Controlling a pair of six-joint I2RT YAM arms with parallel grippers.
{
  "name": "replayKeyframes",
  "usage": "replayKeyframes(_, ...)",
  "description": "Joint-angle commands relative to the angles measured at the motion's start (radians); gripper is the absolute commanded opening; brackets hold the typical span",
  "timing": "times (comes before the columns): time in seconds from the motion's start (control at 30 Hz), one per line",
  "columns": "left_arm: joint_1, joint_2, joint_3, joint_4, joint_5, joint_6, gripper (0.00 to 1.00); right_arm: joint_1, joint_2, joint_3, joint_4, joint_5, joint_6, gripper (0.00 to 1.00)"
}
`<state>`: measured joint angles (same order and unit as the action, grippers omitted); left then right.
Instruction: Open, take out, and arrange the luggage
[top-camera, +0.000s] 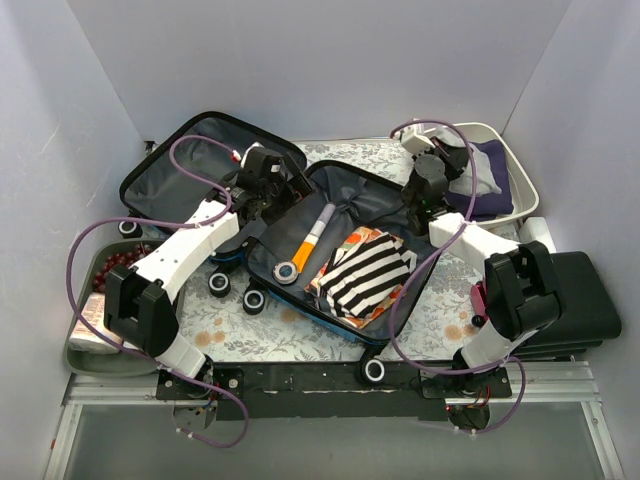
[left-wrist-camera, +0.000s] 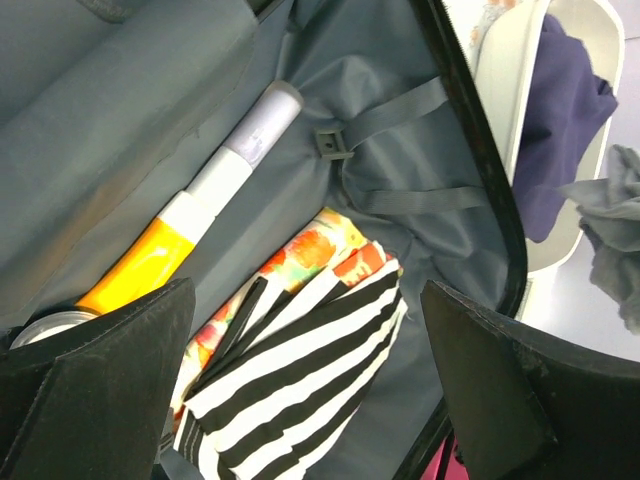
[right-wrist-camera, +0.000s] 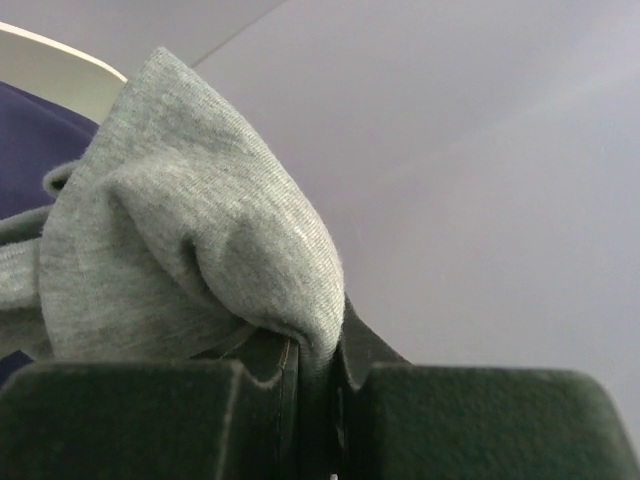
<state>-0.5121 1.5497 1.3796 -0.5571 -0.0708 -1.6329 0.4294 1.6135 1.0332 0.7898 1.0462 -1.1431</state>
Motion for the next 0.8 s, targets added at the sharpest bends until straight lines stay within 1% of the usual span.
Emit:
replayKeyframes(0.0, 0.007, -0.04, -0.028, 0.009, -0.004, -0.005, 0.98, -0.023, 0.017, 0.039, 0.198, 0.052, -0.015, 0.01)
replayKeyframes(0.03, 0.007, -0.042, -0.04, 0.017, -0.003, -0.008, 0.98, -0.024, 0.038, 0.034, 0.233, 0.064, -0.038, 0.01)
replayKeyframes(0.07, 0.007, -0.045, -0.045, 0.02, 0.0, -0.01, 0.98, -0.023, 0.051, 0.033, 0.315, 0.069, -0.079, 0.01)
replayKeyframes(0.17, 0.007, -0.051, -0.068, 0.032, 0.005, -0.01, 0.98, -0.021, 0.098, 0.025, 0.423, 0.087, -0.116, 0.01)
replayKeyframes(0.2, 0.007, -0.057, -0.074, 0.034, 0.002, -0.01, 0.98, -0.02, 0.126, 0.018, 0.548, 0.086, -0.177, 0.01)
replayKeyframes(0.27, 0.007, -0.063, -0.1, 0.043, 0.0, -0.008, 0.98, -0.018, 0.166, -0.005, 0.729, 0.083, -0.295, 0.01)
replayKeyframes(0.3, 0.007, -0.075, -0.111, 0.048, 0.0, -0.008, 0.98, -0.018, 0.221, -0.002, 0.917, 0.09, -0.413, 0.01)
replayKeyframes(0.37, 0.007, -0.091, -0.137, 0.063, -0.003, -0.005, 0.98, -0.023, 0.281, 0.039, 1.047, 0.097, -0.515, 0.01)
replayKeyframes(0.4, 0.007, -0.102, -0.167, 0.069, -0.004, -0.005, 0.98, -0.024, 0.331, 0.06, 1.083, 0.101, -0.556, 0.01)
replayKeyframes(0.43, 0.007, -0.118, -0.18, 0.081, -0.01, -0.005, 0.98, -0.029, 0.347, 0.077, 1.103, 0.109, -0.579, 0.01)
replayKeyframes(0.5, 0.007, -0.129, -0.204, 0.089, -0.015, -0.002, 0.98, -0.026, 0.353, 0.096, 1.057, 0.118, -0.538, 0.01)
replayKeyframes(0.53, 0.007, -0.137, -0.206, 0.088, -0.018, -0.001, 0.98, -0.024, 0.333, 0.085, 0.987, 0.117, -0.491, 0.01)
replayKeyframes(0.57, 0.007, -0.138, -0.206, 0.086, -0.018, 0.008, 0.98, -0.024, 0.316, 0.07, 0.841, 0.115, -0.345, 0.01)
replayKeyframes(0.6, 0.007, -0.14, -0.206, 0.086, -0.018, 0.011, 0.98, -0.024, 0.298, 0.041, 0.745, 0.11, -0.27, 0.01)
replayKeyframes(0.63, 0.007, -0.14, -0.205, 0.085, -0.021, 0.015, 0.98, -0.023, 0.272, 0.022, 0.735, 0.088, -0.235, 0.01)
replayKeyframes(0.73, 0.007, -0.142, -0.206, 0.092, -0.02, 0.03, 0.98, -0.027, 0.282, 0.008, 0.741, 0.089, -0.225, 0.01)
replayKeyframes(0.77, 0.006, -0.142, -0.208, 0.094, -0.017, 0.034, 0.98, -0.032, 0.286, 0.004, 0.714, 0.095, -0.161, 0.01)
